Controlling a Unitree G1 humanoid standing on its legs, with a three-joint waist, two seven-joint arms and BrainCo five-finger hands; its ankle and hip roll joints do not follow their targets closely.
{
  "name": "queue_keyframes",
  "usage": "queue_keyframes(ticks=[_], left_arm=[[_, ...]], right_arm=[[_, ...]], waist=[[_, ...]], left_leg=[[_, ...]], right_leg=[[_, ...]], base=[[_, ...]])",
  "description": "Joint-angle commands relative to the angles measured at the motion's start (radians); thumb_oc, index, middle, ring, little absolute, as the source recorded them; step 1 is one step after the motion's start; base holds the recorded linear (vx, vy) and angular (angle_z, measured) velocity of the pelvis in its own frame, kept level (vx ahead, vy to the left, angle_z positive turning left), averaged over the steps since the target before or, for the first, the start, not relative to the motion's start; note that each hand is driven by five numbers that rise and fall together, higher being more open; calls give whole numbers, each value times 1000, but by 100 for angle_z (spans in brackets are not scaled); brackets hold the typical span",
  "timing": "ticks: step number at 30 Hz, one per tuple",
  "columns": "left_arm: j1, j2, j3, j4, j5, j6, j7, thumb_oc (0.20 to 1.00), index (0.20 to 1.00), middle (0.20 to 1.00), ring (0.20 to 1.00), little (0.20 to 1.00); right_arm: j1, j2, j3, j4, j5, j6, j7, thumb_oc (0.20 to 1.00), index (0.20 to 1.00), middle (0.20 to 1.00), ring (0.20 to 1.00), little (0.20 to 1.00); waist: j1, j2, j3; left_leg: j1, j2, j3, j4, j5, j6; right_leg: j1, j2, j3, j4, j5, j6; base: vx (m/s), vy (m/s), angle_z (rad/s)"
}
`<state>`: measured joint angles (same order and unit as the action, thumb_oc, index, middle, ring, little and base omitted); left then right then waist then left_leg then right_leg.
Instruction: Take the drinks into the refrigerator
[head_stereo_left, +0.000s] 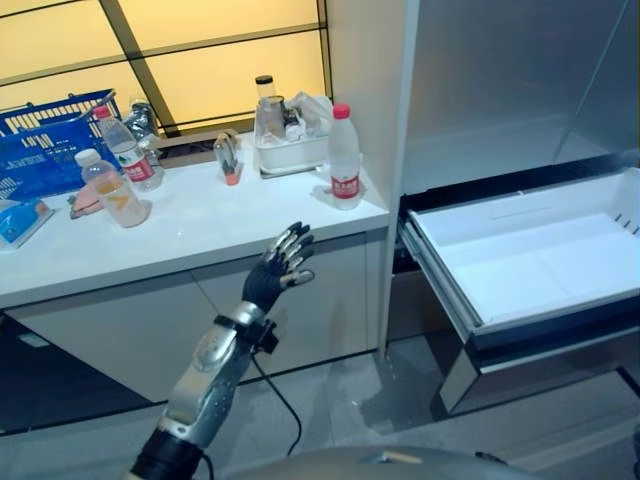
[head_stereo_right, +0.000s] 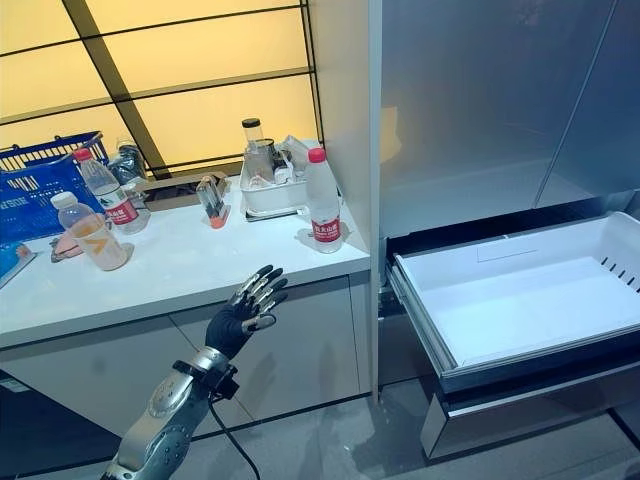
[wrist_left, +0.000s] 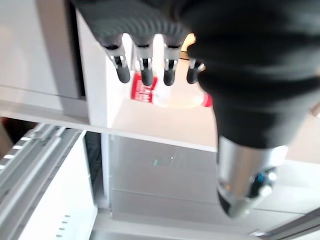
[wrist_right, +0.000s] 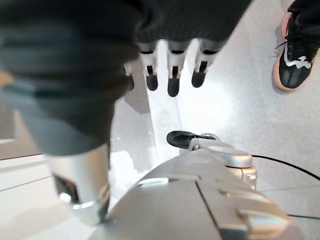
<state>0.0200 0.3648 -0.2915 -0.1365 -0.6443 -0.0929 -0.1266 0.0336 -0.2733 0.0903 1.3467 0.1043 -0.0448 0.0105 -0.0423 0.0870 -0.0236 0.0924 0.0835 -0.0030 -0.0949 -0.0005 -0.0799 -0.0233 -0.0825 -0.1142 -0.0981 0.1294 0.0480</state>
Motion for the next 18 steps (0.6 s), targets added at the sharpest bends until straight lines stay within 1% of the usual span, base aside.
queue_keyframes(ticks=[1, 5, 6, 7, 11, 12, 13, 14, 15, 18], left_arm=[[-107, -10, 65, -19, 18, -53, 39, 1000, 1000, 1000, 1000, 1000], [-161, -15, 98, 42, 62, -58, 90, 1000, 1000, 1000, 1000, 1000], [-193, -20, 113, 73, 73, -59, 115, 1000, 1000, 1000, 1000, 1000], [-193, -20, 113, 74, 73, -59, 115, 1000, 1000, 1000, 1000, 1000], [-260, -5, 145, 153, 97, -65, 159, 1000, 1000, 1000, 1000, 1000], [-289, 1, 153, 198, 104, -65, 175, 1000, 1000, 1000, 1000, 1000], [-290, 2, 153, 199, 104, -66, 175, 1000, 1000, 1000, 1000, 1000], [-335, 17, 158, 263, 123, -59, 196, 1000, 1000, 1000, 1000, 1000], [-337, 18, 157, 265, 122, -60, 196, 1000, 1000, 1000, 1000, 1000], [-409, 42, 155, 371, 161, -48, 234, 1000, 1000, 1000, 1000, 1000]], right_arm=[[-49, 39, 30, 77, 10, -2, -13, 1000, 1000, 1000, 1000, 1000], [-44, 40, 30, 72, 11, 0, -22, 1000, 1000, 1000, 1000, 1000], [-40, 38, 30, 72, 13, 1, -25, 1000, 1000, 1000, 1000, 1000], [-40, 37, 30, 72, 13, 1, -24, 1000, 1000, 1000, 1000, 1000], [-35, 33, 31, 69, 12, 3, -30, 1000, 1000, 1000, 1000, 1000], [-34, 34, 34, 69, 11, 4, -32, 1000, 1000, 1000, 1000, 1000], [-34, 34, 34, 69, 11, 4, -32, 1000, 1000, 1000, 1000, 1000], [-33, 32, 38, 69, 10, 6, -33, 1000, 1000, 1000, 1000, 1000], [-33, 32, 38, 69, 10, 6, -33, 1000, 1000, 1000, 1000, 1000], [-36, 31, 44, 64, 11, 8, -38, 1000, 1000, 1000, 1000, 1000]], waist=[[-27, -59, 8], [-35, -57, 7], [-39, -55, 6], [-39, -55, 7], [-49, -52, 5], [-52, -51, 4], [-52, -51, 4], [-58, -49, 3], [-58, -49, 3], [-65, -45, 3]], left_leg=[[-1, -46, 14, 8, -61, 24], [-2, -45, 21, 8, -61, 23], [-2, -44, 22, 8, -61, 22], [-2, -44, 22, 8, -61, 22], [-4, -43, 29, 8, -59, 20], [-3, -42, 31, 8, -59, 20], [-3, -42, 31, 8, -58, 19], [-3, -41, 35, 8, -58, 19], [-3, -41, 35, 8, -58, 19], [-5, -40, 41, 8, -56, 17]], right_leg=[[88, -62, 36, 11, -126, 86], [84, -61, 39, 11, -125, 86], [83, -61, 39, 11, -124, 86], [83, -61, 39, 11, -124, 86], [80, -58, 45, 11, -123, 86], [79, -57, 46, 11, -123, 86], [79, -57, 46, 11, -123, 86], [76, -57, 48, 11, -121, 87], [76, -57, 48, 11, -121, 87], [72, -56, 50, 11, -120, 88]], base=[[0, 0, 0], [0, 0, 0], [0, 0, 0], [0, 0, 0], [2, -3, -4], [2, -4, -8], [5, -5, -8], [4, -2, -5], [8, -5, -6], [4, -5, -5]])
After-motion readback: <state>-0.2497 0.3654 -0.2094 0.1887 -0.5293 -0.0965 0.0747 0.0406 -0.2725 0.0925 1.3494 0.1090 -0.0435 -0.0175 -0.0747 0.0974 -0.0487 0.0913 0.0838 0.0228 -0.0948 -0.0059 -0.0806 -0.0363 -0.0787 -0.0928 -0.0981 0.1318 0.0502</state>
